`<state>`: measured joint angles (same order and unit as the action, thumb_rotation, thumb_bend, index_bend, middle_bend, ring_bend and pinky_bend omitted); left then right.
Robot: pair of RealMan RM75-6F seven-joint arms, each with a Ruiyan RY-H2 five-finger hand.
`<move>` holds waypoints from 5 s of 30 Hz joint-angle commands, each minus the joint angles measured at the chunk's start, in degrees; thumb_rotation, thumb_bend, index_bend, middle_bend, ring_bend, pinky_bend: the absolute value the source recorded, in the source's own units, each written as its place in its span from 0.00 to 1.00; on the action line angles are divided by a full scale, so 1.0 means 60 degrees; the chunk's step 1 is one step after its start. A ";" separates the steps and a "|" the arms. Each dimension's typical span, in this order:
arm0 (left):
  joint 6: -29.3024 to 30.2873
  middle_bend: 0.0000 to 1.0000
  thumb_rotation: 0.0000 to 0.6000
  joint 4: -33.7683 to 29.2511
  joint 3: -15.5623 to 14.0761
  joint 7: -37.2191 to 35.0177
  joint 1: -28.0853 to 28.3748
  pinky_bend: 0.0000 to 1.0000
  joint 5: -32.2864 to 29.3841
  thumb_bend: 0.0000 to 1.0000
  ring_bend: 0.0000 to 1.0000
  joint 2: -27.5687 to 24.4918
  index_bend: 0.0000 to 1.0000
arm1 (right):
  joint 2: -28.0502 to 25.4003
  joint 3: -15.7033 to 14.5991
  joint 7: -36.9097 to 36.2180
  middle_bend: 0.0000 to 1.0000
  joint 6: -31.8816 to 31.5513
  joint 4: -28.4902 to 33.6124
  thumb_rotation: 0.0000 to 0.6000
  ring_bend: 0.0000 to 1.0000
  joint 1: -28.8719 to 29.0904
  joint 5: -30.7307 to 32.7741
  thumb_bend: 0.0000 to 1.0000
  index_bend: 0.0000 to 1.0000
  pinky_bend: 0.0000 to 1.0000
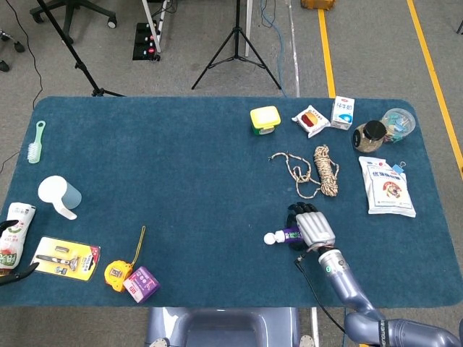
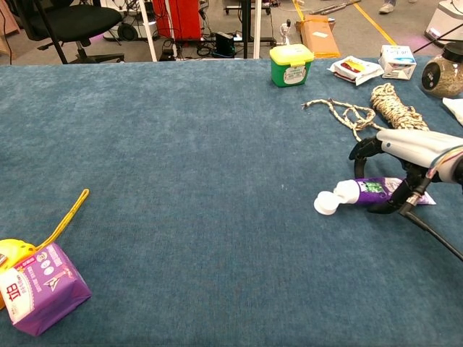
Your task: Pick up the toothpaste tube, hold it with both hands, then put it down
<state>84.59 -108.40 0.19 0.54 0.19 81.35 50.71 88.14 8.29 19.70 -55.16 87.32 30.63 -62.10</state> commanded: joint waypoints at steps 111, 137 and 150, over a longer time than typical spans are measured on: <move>-0.6666 0.00 0.20 -0.0731 0.1981 0.2548 1.0549 0.10 -0.7305 0.00 0.00 0.4176 0.16 | -0.0437 -0.0050 -0.1189 0.95 -0.2500 0.2472 1.00 0.98 -0.0572 -0.2878 0.34 0.72 0.98; -0.6794 0.00 0.14 -0.0202 0.2007 0.2014 1.1322 0.10 -0.7899 0.00 0.00 0.4850 0.16 | -0.0026 0.0357 -0.0779 0.95 -0.2209 0.2170 1.00 0.98 -0.0391 -0.1689 0.36 0.73 0.98; -0.6788 0.00 0.14 -0.0306 0.1951 0.1792 1.1405 0.10 -0.7956 0.00 0.00 0.4790 0.16 | 0.0072 0.0604 -0.0611 0.95 -0.1993 0.1928 1.00 0.98 -0.0211 -0.0975 0.36 0.73 0.98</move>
<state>43.85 -110.24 11.90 11.30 68.61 33.62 79.45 88.49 11.82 15.90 -67.17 98.99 29.28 -68.05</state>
